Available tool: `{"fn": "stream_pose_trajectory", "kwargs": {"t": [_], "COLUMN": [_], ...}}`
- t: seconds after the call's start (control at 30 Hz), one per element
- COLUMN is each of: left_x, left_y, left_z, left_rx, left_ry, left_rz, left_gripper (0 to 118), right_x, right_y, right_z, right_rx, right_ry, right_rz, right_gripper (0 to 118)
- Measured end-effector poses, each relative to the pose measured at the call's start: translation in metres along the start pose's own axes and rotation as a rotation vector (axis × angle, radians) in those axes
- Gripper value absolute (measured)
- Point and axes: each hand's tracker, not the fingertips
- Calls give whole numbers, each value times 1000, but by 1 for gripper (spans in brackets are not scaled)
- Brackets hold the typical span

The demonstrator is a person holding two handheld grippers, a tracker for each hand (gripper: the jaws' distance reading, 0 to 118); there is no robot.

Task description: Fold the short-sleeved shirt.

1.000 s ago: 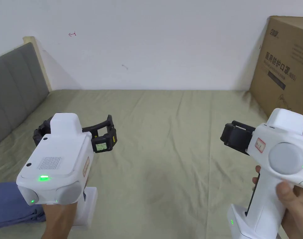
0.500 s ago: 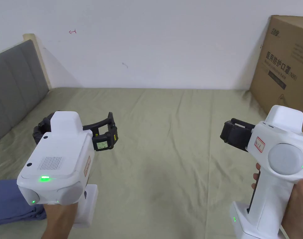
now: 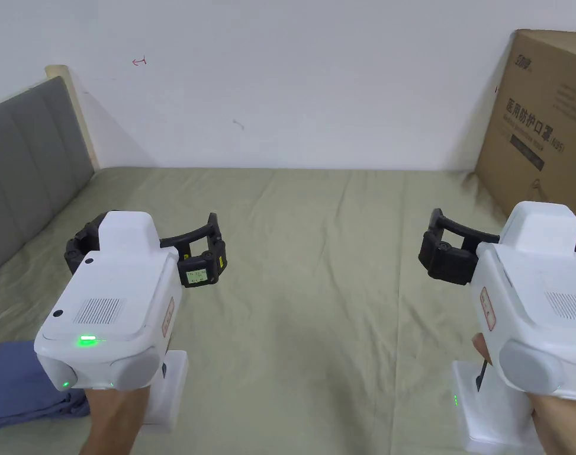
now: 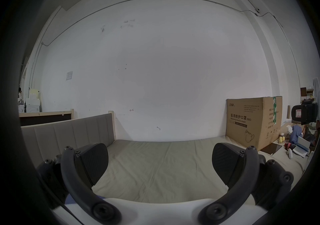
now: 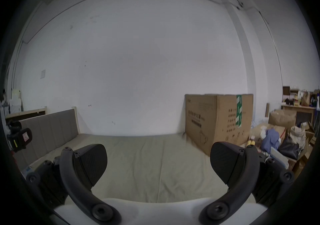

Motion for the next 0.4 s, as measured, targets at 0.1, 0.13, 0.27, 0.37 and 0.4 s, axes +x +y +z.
{"fn": "stream_pose_trajectory", "kwargs": {"t": [0.1, 0.13, 0.27, 0.37, 0.4], "left_x": [0, 0, 1, 1, 1], "left_y": [0, 0, 0, -1, -1], "left_z": [0, 0, 1, 1, 1], "left_rx": [2, 1, 2, 2, 0], "left_ry": [-2, -2, -4, -1, -2], "left_rz": [-4, -5, -8, -15, -16], "left_gripper": [118, 118, 118, 118, 118], "right_x": [-1, -1, 1, 6, 7], "right_y": [-2, -2, -8, -10, -11], "right_z": [4, 5, 4, 2, 1], "right_rx": [53, 58, 54, 49, 47], "right_ry": [-15, -19, -14, -6, -4], "right_rz": [-4, 0, 2, -3, -2], "right_gripper": [118, 118, 118, 118, 118]}}
